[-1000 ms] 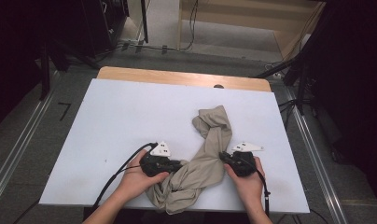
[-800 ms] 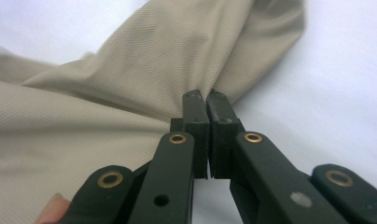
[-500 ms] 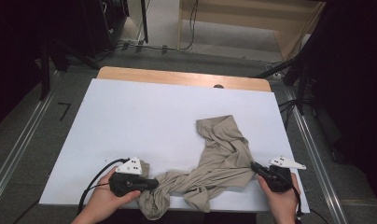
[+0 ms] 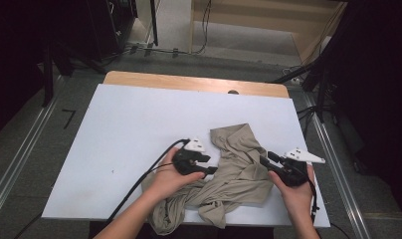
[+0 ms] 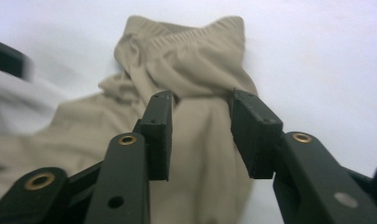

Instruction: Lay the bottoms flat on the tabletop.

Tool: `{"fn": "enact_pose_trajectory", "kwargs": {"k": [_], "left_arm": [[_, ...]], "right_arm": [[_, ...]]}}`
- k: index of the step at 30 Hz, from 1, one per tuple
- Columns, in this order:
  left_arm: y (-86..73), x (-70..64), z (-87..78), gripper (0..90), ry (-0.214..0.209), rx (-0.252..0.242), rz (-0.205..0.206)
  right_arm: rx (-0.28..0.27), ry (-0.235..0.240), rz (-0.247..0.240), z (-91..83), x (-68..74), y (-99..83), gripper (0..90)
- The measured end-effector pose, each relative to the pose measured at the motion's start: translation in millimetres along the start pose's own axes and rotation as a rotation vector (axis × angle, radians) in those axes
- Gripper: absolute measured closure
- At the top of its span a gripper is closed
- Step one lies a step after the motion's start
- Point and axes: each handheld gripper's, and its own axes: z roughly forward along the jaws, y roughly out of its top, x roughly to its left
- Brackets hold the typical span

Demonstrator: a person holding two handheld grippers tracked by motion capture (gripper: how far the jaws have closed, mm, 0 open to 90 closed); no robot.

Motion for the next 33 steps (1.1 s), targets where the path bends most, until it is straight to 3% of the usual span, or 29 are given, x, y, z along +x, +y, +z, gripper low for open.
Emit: {"fn": "enact_pose_trajectory", "kwargs": {"k": [2, 3, 5, 6, 9, 11, 12, 14, 15, 16, 17, 18, 19, 22, 25, 26, 29, 31, 32, 33], "left_arm": [[3.0, -0.2, 9.2, 49.0, 0.0, 0.015, -0.003], [5.7, -1.6, 24.5, 49.4, 0.018, 0.047, -0.019], [5.4, -3.6, 33.0, 53.3, 0.041, 0.063, -0.025], [5.8, -4.1, 33.6, 57.6, 0.047, 0.06, -0.024], [4.8, -3.4, 32.4, 88.3, 0.016, 0.088, -0.005], [2.8, -3.5, 27.5, 89.2, 0.0, 0.11, 0.028], [1.4, -2.5, 23.4, 89.6, -0.004, 0.113, 0.031], [-6.2, 7.3, 1.1, 90.0, 0.017, 0.08, 0.013], [-10.3, 12.2, -8.9, 90.0, 0.032, 0.065, 0.002], [-10.3, 12.2, -8.9, 90.0, 0.032, 0.065, 0.002], [-21.2, 25.6, -32.6, 90.0, 0.062, 0.037, -0.021], [-27.7, 32.6, -45.8, 90.0, 0.078, 0.025, -0.037], [-27.7, 32.6, -45.8, 90.0, 0.078, 0.025, -0.037], [-50.7, 53.9, -87.3, 90.0, 0.137, -0.014, -0.085], [-75.4, 71.2, -125.7, 90.0, 0.18, -0.051, -0.137], [-91.2, 75.3, -143.3, 90.0, 0.19, -0.069, -0.162], [-105.1, 72.8, -150.5, 90.0, 0.174, -0.054, -0.161], [-115.2, 66.0, -149.8, 90.0, 0.148, 0.003, -0.125], [-118.9, 62.5, -149.1, 90.0, 0.129, 0.016, -0.106], [-121.0, 60.3, -149.0, 89.2, 0.091, 0.017, -0.099]], "right_arm": [[0.02, 0.006, -0.011, 11.9, 1.2, 6.3, 51.4], [0.03, 0.01, -0.023, 17.7, 2.5, 9.0, 49.6], [0.049, 0.008, -0.04, 28.0, 4.5, 13.0, 46.5], [0.063, 0.006, -0.048, 33.5, 4.9, 14.5, 44.1], [0.133, -0.004, -0.084, 51.4, 4.0, 14.3, 42.1], [0.157, -0.024, -0.088, 56.7, 3.0, 12.7, 44.5], [0.179, -0.042, -0.084, 60.8, 2.1, 11.2, 49.7], [0.186, -0.074, -0.052, 64.0, -2.0, 9.7, 68.0], [0.171, -0.072, -0.034, 62.5, -3.8, 10.0, 72.9], [0.161, -0.08, -0.021, 60.7, -5.6, 10.4, 77.2], [0.146, -0.088, -0.015, 58.7, -7.3, 10.8, 80.6], [0.133, -0.091, -0.005, 56.3, -8.8, 11.3, 83.1], [0.133, -0.091, -0.005, 56.3, -8.8, 11.3, 83.1], [0.094, -0.088, 0.025, 50.4, -12.9, 11.9, 84.7], [0.054, -0.031, 0.068, 47.7, -13.1, 11.7, 84.9], [0.052, -0.016, 0.066, 48.0, -11.1, 11.7, 85.0], [0.053, 0.008, 0.051, 50.5, -3.9, 12.3, 84.6], [0.075, 0.003, 0.042, 54.1, 2.8, 13.1, 80.4], [0.082, -0.036, 0.046, 55.4, 3.7, 13.1, 76.2], [0.077, -0.042, 0.093, 56.0, -1.9, 12.7, 69.1]]}}
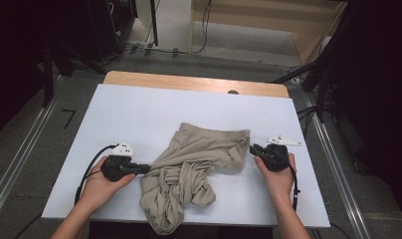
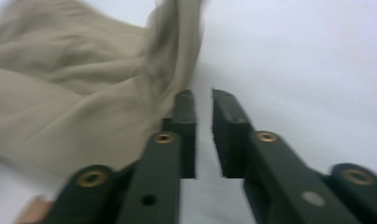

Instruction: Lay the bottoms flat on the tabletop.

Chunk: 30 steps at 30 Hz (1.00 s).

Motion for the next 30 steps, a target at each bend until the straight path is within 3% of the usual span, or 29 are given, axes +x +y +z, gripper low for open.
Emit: {"fn": "enact_pose_trajectory", "kwargs": {"k": [1, 2, 3, 4, 5, 6, 8, 9, 12, 14, 16, 18, 19, 21, 22, 23, 24, 25, 26, 27, 30], "left_arm": [[-0.5, -1.8, -1.2, 89.2, -0.013, -0.021, 0.005], [1.0, -2.4, -2.8, 75.0, -0.012, -0.058, 0.005], [10.0, 1.4, -4.4, 66.2, -0.017, -0.125, -0.023], [10.0, 1.4, -4.4, 60.5, -0.017, -0.125, -0.023], [16.8, 4.1, -3.5, 57.0, -0.016, -0.145, -0.038], [32.3, 9.2, 3.1, 54.1, 0.003, -0.176, -0.048], [48.9, 15.5, 15.6, 51.1, 0.018, -0.18, -0.068], [48.9, 15.5, 15.6, 50.3, 0.018, -0.18, -0.068], [71.9, 25.0, 39.4, 48.1, 0.066, -0.168, -0.093], [88.2, 35.6, 65.6, 47.4, 0.1, -0.134, -0.122], [91.9, 38.9, 73.9, 47.4, 0.117, -0.113, -0.129], [97.4, 45.5, 94.7, 48.4, 0.176, -0.062, -0.166], [97.9, 45.7, 99.8, 49.5, 0.2, -0.06, -0.174], [98.6, 44.6, 105.0, 49.9, 0.207, -0.077, -0.175], [98.6, 44.6, 105.0, 53.9, 0.207, -0.077, -0.175], [99.4, 42.4, 108.2, 61.9, 0.193, -0.081, -0.176], [99.4, 42.4, 108.2, 67.3, 0.193, -0.081, -0.176], [99.9, 40.7, 109.7, 73.9, 0.203, -0.074, -0.161], [101.2, 40.0, 109.8, 87.6, 0.201, -0.051, -0.138], [104.3, 41.0, 109.0, 89.1, 0.192, -0.021, -0.111], [108.4, 45.8, 104.4, 90.0, 0.217, -0.034, -0.094]], "right_arm": [[0.0, 0.0, 0.0, 0.0, 0.0, 0.0, 69.1], [-0.028, 0.019, 0.013, -0.7, -3.9, 1.7, 61.7], [-0.038, 0.039, -0.001, -0.6, -4.4, 3.7, 58.8], [-0.038, 0.039, -0.001, -0.6, -4.4, 3.7, 58.8], [-0.039, 0.041, -0.015, 0.2, -1.4, 8.9, 51.1], [-0.033, 0.037, -0.016, 1.7, -0.5, 11.9, 47.4], [-0.019, 0.034, 0.005, 7.4, -1.8, 16.7, 42.6], [-0.016, 0.015, 0.007, 10.4, -3.4, 18.0, 42.5], [-0.01, 0.018, 0.037, 18.4, -9.1, 18.9, 42.6], [0.013, 0.009, 0.052, 31.8, -17.8, 20.5, 42.6], [0.011, 0.003, 0.056, 38.1, -21.8, 22.7, 42.6], [0.018, 0.018, 0.053, 43.4, -23.2, 25.4, 43.0], [0.028, 0.026, 0.049, 46.1, -22.4, 26.9, 44.0], [0.039, 0.05, 0.03, 51.2, -19.7, 28.7, 54.5], [0.039, 0.05, 0.03, 51.2, -19.7, 28.7, 54.5], [0.082, 0.035, -0.002, 57.0, -16.3, 30.7, 64.1], [0.079, 0.025, -0.016, 58.8, -15.1, 31.9, 71.7], [0.08, 0.035, -0.02, 60.7, -15.0, 33.3, 74.7], [0.088, 0.045, -0.021, 63.3, -14.8, 35.8, 79.0], [0.083, 0.048, -0.026, 65.0, -14.4, 38.4, 81.7], [0.053, 0.029, -0.047, 69.6, -11.9, 50.1, 83.7]]}}
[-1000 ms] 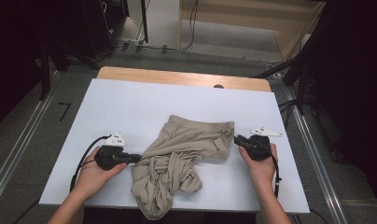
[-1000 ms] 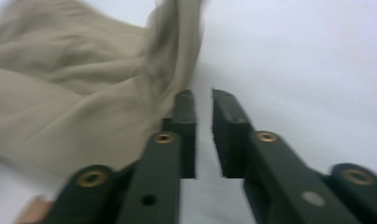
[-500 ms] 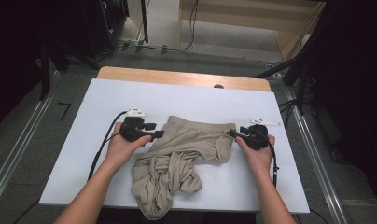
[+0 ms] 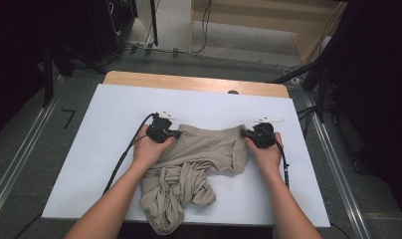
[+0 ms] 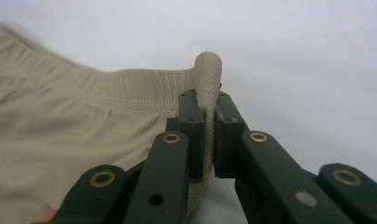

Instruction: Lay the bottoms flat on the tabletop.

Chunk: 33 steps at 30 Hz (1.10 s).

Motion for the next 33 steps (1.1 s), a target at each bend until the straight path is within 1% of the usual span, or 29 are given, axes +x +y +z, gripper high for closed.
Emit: {"fn": "enact_pose_trajectory", "kwargs": {"k": [1, 2, 3, 4, 6, 7, 8, 9, 10, 12, 13, 14, 15, 16, 17, 18, 19, 20, 21, 22, 23, 24, 25, 26, 27, 28, 29, 32, 33], "left_arm": [[2.7, 5.2, -3.1, 90.0, 0.007, -0.028, -0.017], [8.6, 19.0, -9.9, 90.0, 0.026, -0.09, -0.07], [8.6, 19.0, -9.9, 90.0, 0.026, -0.09, -0.07], [13.0, 27.0, -14.0, 90.0, 0.045, -0.124, -0.069], [20.7, 35.8, -17.3, 90.0, 0.075, -0.161, -0.067], [25.9, 40.2, -18.4, 90.0, 0.09, -0.175, -0.066], [32.8, 45.6, -19.6, 90.0, 0.096, -0.198, -0.063], [37.0, 48.7, -20.3, 90.0, 0.106, -0.207, -0.062], [43.8, 54.6, -21.0, 90.0, 0.123, -0.224, -0.072], [52.4, 63.2, -22.2, 90.0, 0.124, -0.254, -0.101], [57.1, 67.2, -22.5, 90.0, 0.131, -0.263, -0.104], [61.7, 70.0, -21.9, 90.0, 0.143, -0.271, -0.105], [66.1, 72.6, -20.7, 90.0, 0.158, -0.279, -0.105], [71.1, 76.4, -18.9, 90.0, 0.173, -0.285, -0.101], [73.5, 79.5, -17.3, 90.0, 0.177, -0.286, -0.099], [76.5, 89.8, -8.0, 87.7, 0.134, -0.277, -0.12], [76.5, 89.8, -8.0, 76.8, 0.134, -0.277, -0.12], [75.8, 91.7, -3.0, 76.8, 0.155, -0.257, -0.121], [73.2, 92.5, -0.4, 54.3, 0.177, -0.239, -0.122], [70.7, 93.1, -0.1, 54.3, 0.165, -0.24, -0.138], [65.8, 93.5, -1.0, 48.3, 0.123, -0.248, -0.17], [58.0, 91.4, -3.0, 35.6, 0.071, -0.24, -0.187], [58.0, 91.4, -3.0, 33.1, 0.071, -0.24, -0.187], [47.1, 84.3, -7.6, 31.2, 0.067, -0.237, -0.163], [41.1, 80.8, -10.8, 30.8, 0.047, -0.242, -0.165], [41.1, 80.8, -10.8, 30.0, 0.047, -0.242, -0.165], [35.1, 77.4, -14.3, 30.0, 0.027, -0.244, -0.166], [18.3, 63.8, -25.4, 24.3, -0.019, -0.25, -0.17], [13.1, 57.4, -29.1, 21.6, -0.025, -0.248, -0.162]], "right_arm": [[-0.017, 0.001, 0.001, 1.0, 0.3, 5.2, 83.8], [-0.038, -0.001, -0.001, 1.7, 0.3, 11.3, 83.9], [-0.038, -0.001, -0.001, 1.7, 0.3, 11.3, 83.9], [-0.049, 0.004, -0.003, 2.8, 0.5, 18.4, 83.9], [-0.075, 0.0, -0.029, 5.5, 2.4, 34.7, 84.0], [-0.086, -0.008, -0.046, 7.2, 4.1, 43.6, 84.1], [-0.106, -0.026, -0.076, 12.0, 6.8, 64.4, 84.2], [-0.106, -0.026, -0.076, 12.0, 6.8, 64.4, 84.2], [-0.111, -0.033, -0.082, 13.5, 7.0, 71.1, 84.2], [-0.142, -0.031, -0.072, 17.3, 4.8, 88.1, 84.3], [-0.155, -0.031, -0.063, 19.5, 3.4, 95.8, 84.3], [-0.173, -0.044, -0.069, 24.9, 2.8, 109.9, 84.5], [-0.173, -0.044, -0.069, 24.9, 2.8, 109.9, 84.5], [-0.191, -0.071, -0.082, 32.2, 3.8, 123.6, 84.6], [-0.191, -0.071, -0.082, 32.2, 3.8, 123.6, 84.6], [-0.211, -0.073, -0.062, 41.4, 0.8, 131.7, 83.5], [-0.211, -0.073, -0.062, 41.4, 0.8, 131.7, 83.5], [-0.21, -0.081, -0.051, 45.4, -0.6, 133.0, 76.2], [-0.157, -0.061, 0.022, 55.9, -5.2, 130.8, 44.9], [-0.157, -0.061, 0.022, 55.9, -5.2, 130.8, 44.9], [-0.139, -0.052, 0.047, 56.0, -6.4, 128.4, 40.0], [-0.141, -0.014, 0.071, 52.3, -7.1, 118.3, 33.4], [-0.141, -0.014, 0.071, 52.3, -7.1, 118.3, 33.4], [-0.125, -0.001, 0.036, 45.9, -4.1, 104.1, 29.9], [-0.119, 0.007, 0.028, 42.8, -2.5, 98.9, 28.0], [-0.117, 0.017, 0.025, 38.1, 0.2, 91.8, 26.4], [-0.117, 0.017, 0.025, 38.1, 0.2, 91.8, 26.4], [-0.116, 0.039, -0.004, 19.8, 11.9, 70.8, 24.0], [-0.123, 0.05, -0.012, 12.5, 17.1, 64.3, 24.0]]}}
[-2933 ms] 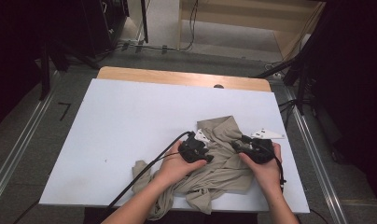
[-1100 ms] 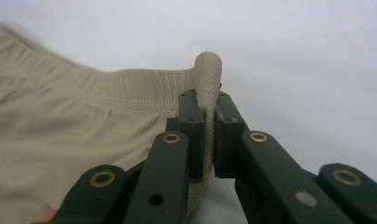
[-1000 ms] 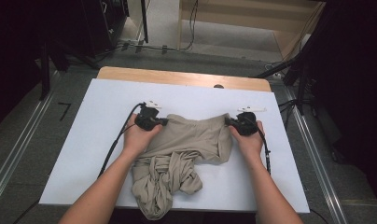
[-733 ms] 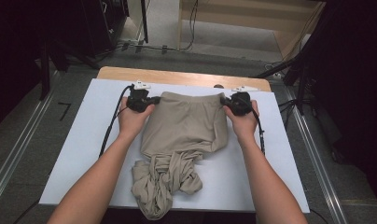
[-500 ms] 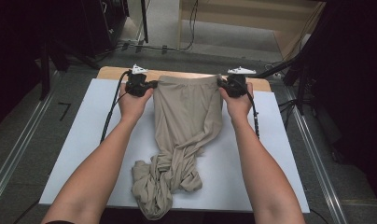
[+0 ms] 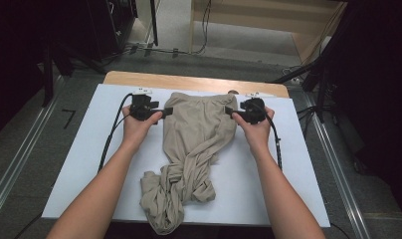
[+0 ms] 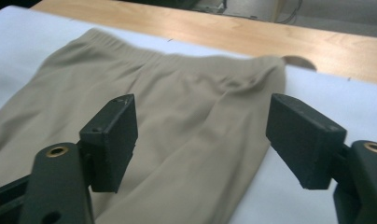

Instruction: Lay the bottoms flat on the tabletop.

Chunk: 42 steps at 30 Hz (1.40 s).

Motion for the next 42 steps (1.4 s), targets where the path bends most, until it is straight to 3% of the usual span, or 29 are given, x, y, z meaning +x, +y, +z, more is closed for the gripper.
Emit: {"fn": "enact_pose_trajectory", "kwargs": {"k": [1, 2, 4, 5, 6, 7, 8, 9, 10, 11, 15, 16, 19, 22, 23, 24, 25, 26, 27, 28, 31, 32, 33, 34, 35, 36, 37, 38, 42], "left_arm": [[-6.5, -7.5, -7.0, 19.5, -0.016, -0.001, 0.018], [-10.6, -12.0, -11.5, 18.5, -0.024, -0.004, 0.026], [-21.7, -23.9, -23.6, 17.8, -0.049, -0.011, 0.035], [-33.1, -36.3, -35.9, 15.7, -0.067, -0.006, 0.055], [-33.1, -36.3, -35.9, 15.5, -0.067, -0.006, 0.055], [-44.4, -49.0, -46.3, 13.2, -0.087, 0.008, 0.073], [-44.4, -49.0, -46.3, 8.4, -0.087, 0.008, 0.073], [-49.5, -54.7, -51.4, 8.4, -0.086, 0.017, 0.082], [-59.8, -63.8, -62.0, 2.1, -0.11, 0.027, 0.063], [-59.8, -63.8, -62.0, 0.4, -0.11, 0.027, 0.063], [-80.4, -81.9, -82.0, 0.0, -0.13, 0.035, 0.086], [-87.1, -87.3, -87.6, 0.0, -0.142, 0.042, 0.09], [-101.3, -100.1, -93.6, 14.3, -0.143, 0.096, 0.129], [-115.4, -111.1, -97.9, 43.9, -0.239, 0.125, 0.182], [-118.3, -115.0, -98.1, 43.9, -0.233, 0.146, 0.21], [-120.3, -118.4, -97.3, 58.8, -0.222, 0.174, 0.222], [-121.8, -120.7, -97.0, 66.8, -0.227, 0.189, 0.222], [-123.8, -123.7, -98.4, 72.8, -0.251, 0.181, 0.217], [-124.1, -124.2, -99.3, 77.8, -0.261, 0.182, 0.213], [-124.1, -124.2, -99.3, 80.8, -0.261, 0.182, 0.213], [-124.3, -122.9, -105.5, 85.2, -0.259, 0.166, 0.203], [-124.5, -121.4, -108.3, 85.5, -0.253, 0.161, 0.198], [-124.6, -119.9, -110.5, 86.9, -0.245, 0.158, 0.203], [-124.9, -117.7, -113.0, 86.9, -0.234, 0.15, 0.199], [-125.2, -114.4, -115.0, 87.9, -0.233, 0.147, 0.191], [-125.5, -111.3, -116.7, 87.9, -0.238, 0.147, 0.183], [-126.1, -108.7, -118.6, 88.6, -0.234, 0.147, 0.181], [-126.9, -106.5, -120.2, 88.6, -0.228, 0.147, 0.18], [-130.5, -100.7, -124.0, 88.8, -0.217, 0.161, 0.175]], "right_arm": [[-0.008, 0.014, -0.006, -7.9, 6.4, -5.3, 24.0], [-0.016, 0.031, -0.033, -23.4, 22.0, -15.5, 23.7], [-0.022, 0.037, -0.052, -30.7, 30.4, -20.6, 23.6], [-0.028, 0.058, -0.084, -43.4, 47.6, -31.3, 23.2], [-0.028, 0.058, -0.084, -43.4, 47.6, -31.3, 23.2], [-0.034, 0.083, -0.106, -55.3, 65.0, -42.3, 23.3], [-0.034, 0.083, -0.106, -55.3, 65.0, -42.3, 23.3], [-0.035, 0.091, -0.122, -60.9, 73.8, -48.2, 23.3], [-0.032, 0.114, -0.14, -70.2, 89.6, -60.4, 23.3], [-0.032, 0.114, -0.14, -70.2, 89.6, -60.4, 23.3], [-0.038, 0.179, -0.147, -87.1, 116.8, -82.7, 23.2], [-0.023, 0.2, -0.176, -95.2, 135.4, -93.0, 23.7], [-0.001, 0.234, -0.218, -100.3, 157.3, -105.3, 26.9], [0.036, 0.27, -0.249, -96.5, 177.3, -118.8, 31.0], [0.036, 0.27, -0.249, -96.5, 177.3, -118.8, 31.0], [0.062, 0.273, -0.282, -89.9, 187.6, -125.9, 35.7], [0.069, 0.273, -0.298, -86.7, 191.6, -128.8, 42.0], [0.071, 0.271, -0.31, -84.6, 194.4, -131.4, 54.2], [0.075, 0.259, -0.316, -83.0, 195.7, -133.5, 65.3], [0.075, 0.259, -0.316, -83.0, 195.7, -133.5, 65.3], [0.068, 0.235, -0.29, -87.7, 187.9, -134.0, 85.2], [0.055, 0.229, -0.265, -92.8, 182.2, -132.8, 86.3], [0.03, 0.223, -0.224, -106.1, 167.6, -129.5, 86.8], [0.03, 0.223, -0.224, -106.1, 167.6, -129.5, 86.8], [0.008, 0.197, -0.204, -121.4, 150.9, -127.2, 87.1], [0.008, 0.197, -0.204, -121.4, 150.9, -127.2, 87.1], [-0.004, 0.164, -0.185, -136.3, 132.4, -127.6, 87.5], [-0.004, 0.164, -0.185, -136.3, 132.4, -127.6, 87.5], [-0.014, 0.088, -0.128, -157.0, 93.8, -137.0, 87.8]]}}
